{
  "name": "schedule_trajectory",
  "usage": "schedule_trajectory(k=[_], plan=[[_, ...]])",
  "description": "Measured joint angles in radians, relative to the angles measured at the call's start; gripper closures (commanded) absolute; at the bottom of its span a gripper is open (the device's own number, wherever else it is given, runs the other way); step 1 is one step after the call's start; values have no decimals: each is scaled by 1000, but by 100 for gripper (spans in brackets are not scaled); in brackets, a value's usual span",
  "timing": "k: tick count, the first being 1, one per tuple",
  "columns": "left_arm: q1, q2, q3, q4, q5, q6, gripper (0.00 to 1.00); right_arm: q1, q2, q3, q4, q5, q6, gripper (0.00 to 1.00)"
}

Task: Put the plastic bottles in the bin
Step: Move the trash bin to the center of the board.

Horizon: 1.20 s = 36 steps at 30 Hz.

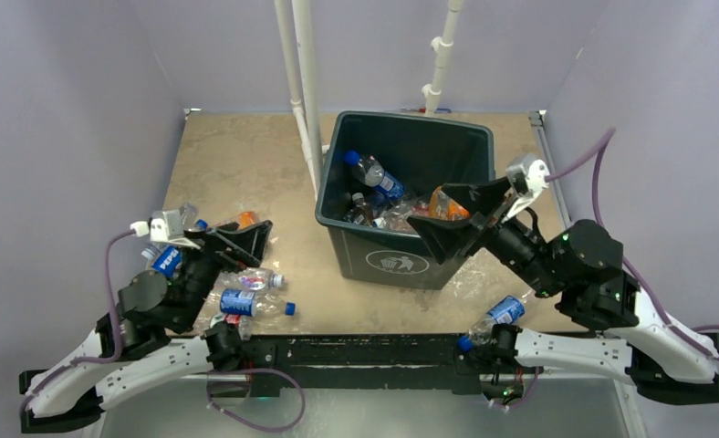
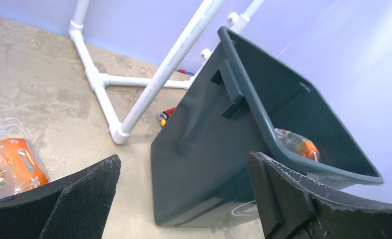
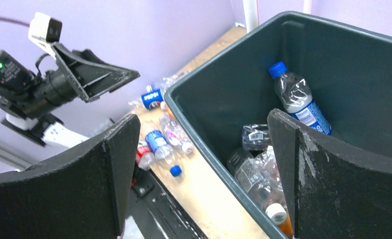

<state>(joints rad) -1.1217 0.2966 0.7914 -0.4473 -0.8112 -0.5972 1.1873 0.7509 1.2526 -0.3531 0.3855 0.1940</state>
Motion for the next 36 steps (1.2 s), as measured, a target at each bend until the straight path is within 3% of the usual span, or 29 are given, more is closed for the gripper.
schedule_trajectory(k=[3, 6, 11, 15, 24, 36], plan=[[0, -34, -8, 47, 44, 55, 1, 0, -54, -71, 81, 15, 16, 1], [0, -11, -30, 105, 190, 120, 3, 0, -63, -113, 127, 17, 26, 1], [0, 227, -15, 153, 490, 201, 1, 0, -64, -120, 176, 18, 24, 1], [0, 410, -27, 147, 597, 233, 1, 0, -60, -97, 193, 50, 11, 1], [0, 225, -223, 272, 616, 242, 3, 0, 8, -7, 123, 211, 10, 1], [0, 419, -339, 499, 551, 162, 13, 0, 8, -5, 81, 283, 35, 1]])
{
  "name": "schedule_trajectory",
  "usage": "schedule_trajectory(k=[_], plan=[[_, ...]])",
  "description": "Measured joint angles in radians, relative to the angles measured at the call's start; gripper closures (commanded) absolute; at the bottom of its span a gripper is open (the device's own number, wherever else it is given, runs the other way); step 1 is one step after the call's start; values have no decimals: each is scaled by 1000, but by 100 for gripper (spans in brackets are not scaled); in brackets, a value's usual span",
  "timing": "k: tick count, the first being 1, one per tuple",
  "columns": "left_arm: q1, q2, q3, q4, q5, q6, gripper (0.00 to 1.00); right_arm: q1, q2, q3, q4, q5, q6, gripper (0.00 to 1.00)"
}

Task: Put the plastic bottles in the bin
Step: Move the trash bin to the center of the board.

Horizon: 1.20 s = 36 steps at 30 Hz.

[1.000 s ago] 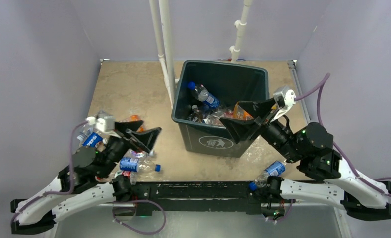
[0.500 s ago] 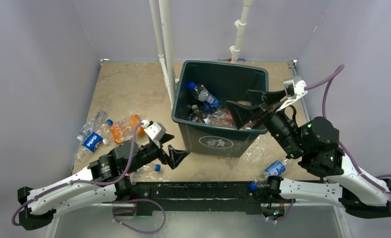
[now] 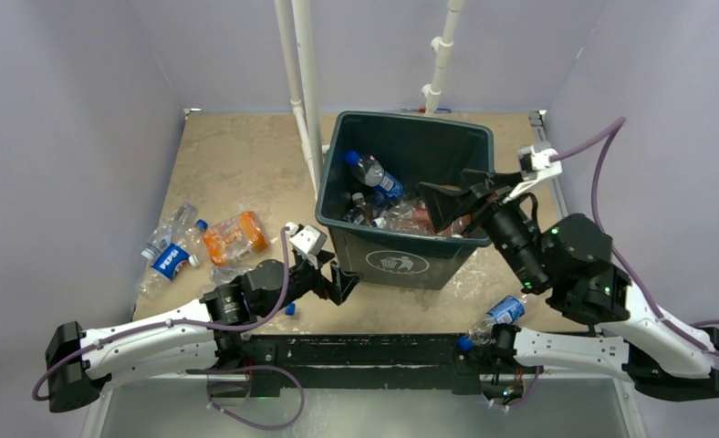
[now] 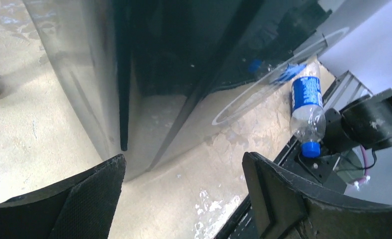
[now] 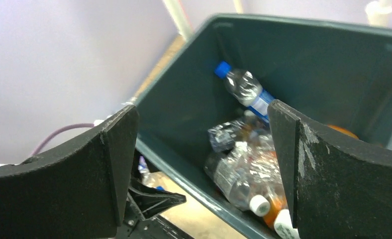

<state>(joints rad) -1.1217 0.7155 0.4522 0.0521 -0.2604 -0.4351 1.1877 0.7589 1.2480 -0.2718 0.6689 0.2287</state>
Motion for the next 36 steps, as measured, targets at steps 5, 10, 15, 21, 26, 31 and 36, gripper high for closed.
schedule_trajectory(k=[5, 10, 15, 21, 26, 31, 36], plan=[[0, 18, -47, 104, -56, -32, 15, 1, 41, -4, -64, 194, 34, 1], [0, 95, -95, 235, -132, -62, 16, 1, 18, -21, -78, 317, 51, 1], [0, 171, -105, 310, -175, -76, 16, 1, 0, -18, -57, 256, 62, 1], [-4, 238, -107, 401, -218, -83, 16, 1, 23, -14, -69, 212, 87, 1], [-5, 299, -108, 476, -276, -101, 16, 2, 24, -21, -104, 272, 117, 1], [-5, 363, -108, 547, -322, -106, 15, 2, 6, -31, -114, 294, 136, 1], [-6, 447, -101, 617, -369, -108, 15, 2, -10, -31, -103, 268, 145, 1]])
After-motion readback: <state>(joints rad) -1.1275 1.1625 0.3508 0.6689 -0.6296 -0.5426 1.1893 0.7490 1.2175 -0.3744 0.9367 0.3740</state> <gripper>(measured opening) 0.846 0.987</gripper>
